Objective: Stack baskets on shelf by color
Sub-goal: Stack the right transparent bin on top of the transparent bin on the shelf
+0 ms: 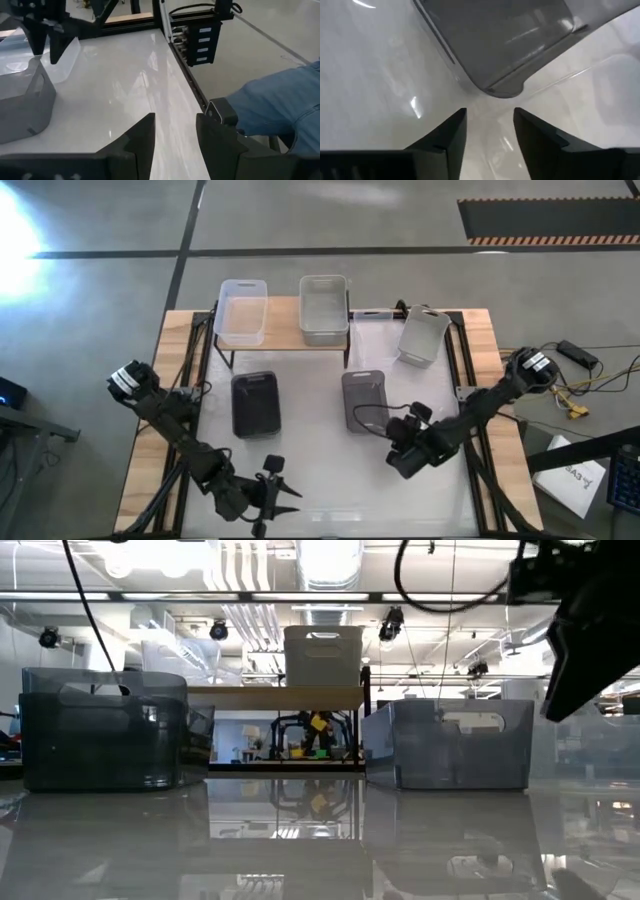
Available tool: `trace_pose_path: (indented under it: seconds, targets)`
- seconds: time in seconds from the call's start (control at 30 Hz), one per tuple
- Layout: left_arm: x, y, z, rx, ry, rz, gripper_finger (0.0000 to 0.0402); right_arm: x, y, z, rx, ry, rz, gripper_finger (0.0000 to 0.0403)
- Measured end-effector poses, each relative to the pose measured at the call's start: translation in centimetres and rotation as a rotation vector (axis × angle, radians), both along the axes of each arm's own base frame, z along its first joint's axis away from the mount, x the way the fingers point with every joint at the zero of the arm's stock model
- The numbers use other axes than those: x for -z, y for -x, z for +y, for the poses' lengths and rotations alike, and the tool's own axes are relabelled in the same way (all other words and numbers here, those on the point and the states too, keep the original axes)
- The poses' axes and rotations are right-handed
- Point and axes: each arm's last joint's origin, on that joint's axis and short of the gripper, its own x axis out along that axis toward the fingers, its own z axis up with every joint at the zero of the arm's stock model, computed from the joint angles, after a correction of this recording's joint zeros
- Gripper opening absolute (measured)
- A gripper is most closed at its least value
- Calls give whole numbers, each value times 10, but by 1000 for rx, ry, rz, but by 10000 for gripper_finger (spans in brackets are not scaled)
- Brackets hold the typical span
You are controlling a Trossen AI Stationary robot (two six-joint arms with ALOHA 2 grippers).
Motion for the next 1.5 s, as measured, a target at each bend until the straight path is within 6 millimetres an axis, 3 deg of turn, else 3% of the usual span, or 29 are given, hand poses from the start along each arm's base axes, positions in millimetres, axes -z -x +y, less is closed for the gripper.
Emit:
trace_pose_path:
  seconds: [0.33, 0.53, 0.67, 0.8, 0.97, 1.13, 1.27, 1.5]
  targets:
    - [0, 0, 0, -7, 2, -5, 127, 4, 8, 8, -57, -143, 81, 18]
    - [-1, -1, 0, -21, 3, -15, 127, -5, 10, 49, -318, -262, -18, 11]
    - [-5, -2, 0, -20, 9, -30, 127, -17, 10, 85, -615, -364, -186, 10]
    - [-10, -4, -1, -7, -57, -75, 127, -21, 0, 109, -895, -328, -376, 9]
    - [-25, -8, -4, 6, -148, -167, 127, -2, -31, 117, -1096, -181, -384, 9]
    - [-47, -13, -9, 0, -167, -192, 127, 14, -83, 125, -1320, -116, -348, 9]
    - [-55, -14, -11, 8, -204, -152, 127, 16, -123, 133, -1484, -32, -351, 9]
    - [-49, -8, -11, -27, -164, -13, 127, 17, -166, 131, -1474, 184, -131, 30]
